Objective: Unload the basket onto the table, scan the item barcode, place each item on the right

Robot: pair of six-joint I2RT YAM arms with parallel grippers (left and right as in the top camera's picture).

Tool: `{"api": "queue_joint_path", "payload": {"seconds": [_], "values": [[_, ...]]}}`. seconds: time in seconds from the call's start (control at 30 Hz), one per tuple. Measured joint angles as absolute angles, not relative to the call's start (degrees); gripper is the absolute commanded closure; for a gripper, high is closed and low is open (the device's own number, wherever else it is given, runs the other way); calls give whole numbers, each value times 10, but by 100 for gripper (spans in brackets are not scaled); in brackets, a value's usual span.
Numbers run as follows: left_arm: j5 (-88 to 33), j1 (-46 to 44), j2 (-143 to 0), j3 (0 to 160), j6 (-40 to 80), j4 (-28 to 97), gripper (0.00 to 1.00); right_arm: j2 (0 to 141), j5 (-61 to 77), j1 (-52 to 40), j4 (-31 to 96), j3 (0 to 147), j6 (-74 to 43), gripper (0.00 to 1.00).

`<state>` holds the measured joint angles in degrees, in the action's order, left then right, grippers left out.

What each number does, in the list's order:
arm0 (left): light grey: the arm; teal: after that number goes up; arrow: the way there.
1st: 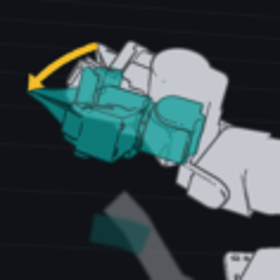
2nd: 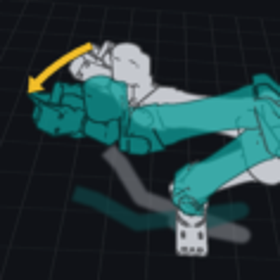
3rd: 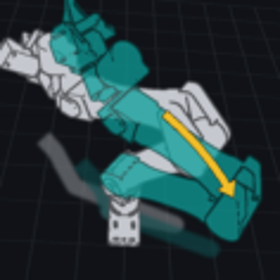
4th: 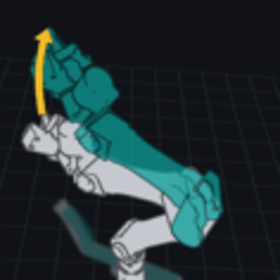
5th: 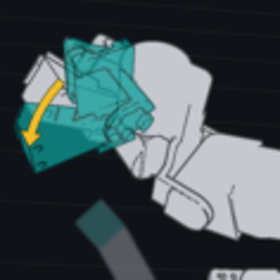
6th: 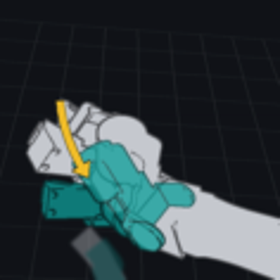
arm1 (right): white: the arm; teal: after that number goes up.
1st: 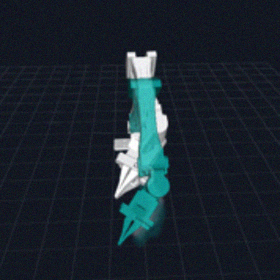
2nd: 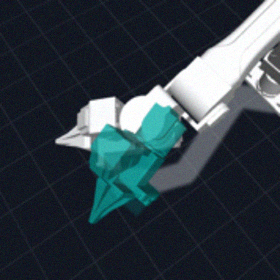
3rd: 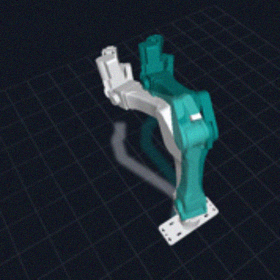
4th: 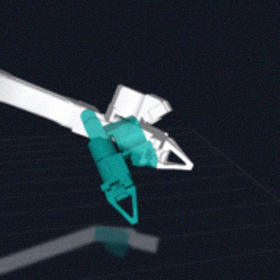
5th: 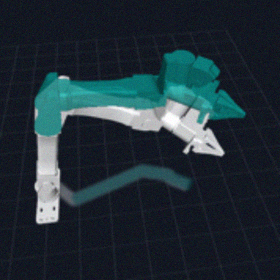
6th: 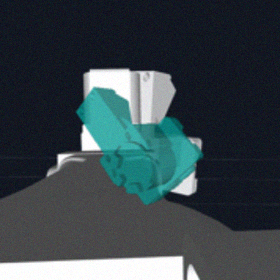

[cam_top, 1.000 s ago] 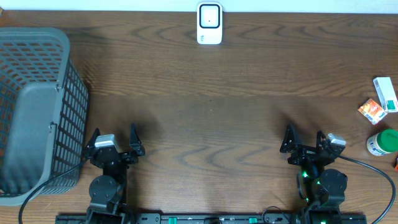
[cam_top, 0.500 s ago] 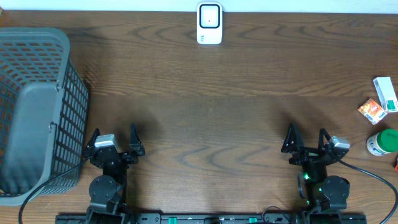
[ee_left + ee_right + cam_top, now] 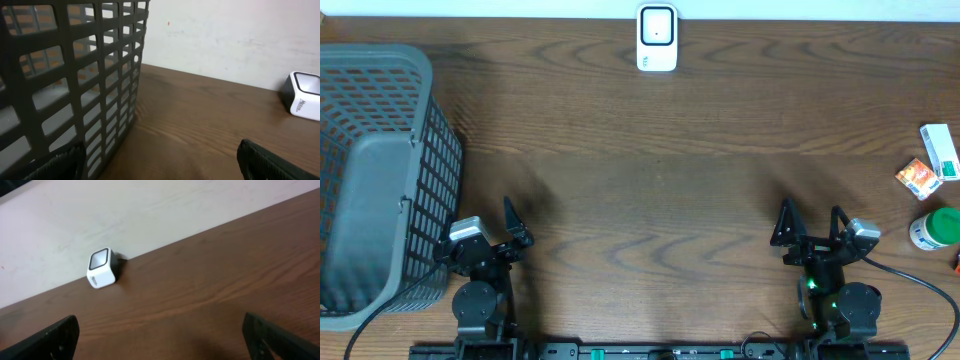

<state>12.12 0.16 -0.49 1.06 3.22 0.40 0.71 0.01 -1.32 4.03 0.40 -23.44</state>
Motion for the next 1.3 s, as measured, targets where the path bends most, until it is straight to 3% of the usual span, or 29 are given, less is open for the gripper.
{"api": "queue_joint_path", "payload": {"seconds": [0.57,0.9,1.3], "values": [[121,2,-5,11,32,4,4,7,-13,-13,38,4,-230,1],[121,2,-5,11,32,4,4,7,-37,-13,37,4,40,1],[121,2,-5,11,32,4,4,7,-30,-13,38,4,94,1]]}}
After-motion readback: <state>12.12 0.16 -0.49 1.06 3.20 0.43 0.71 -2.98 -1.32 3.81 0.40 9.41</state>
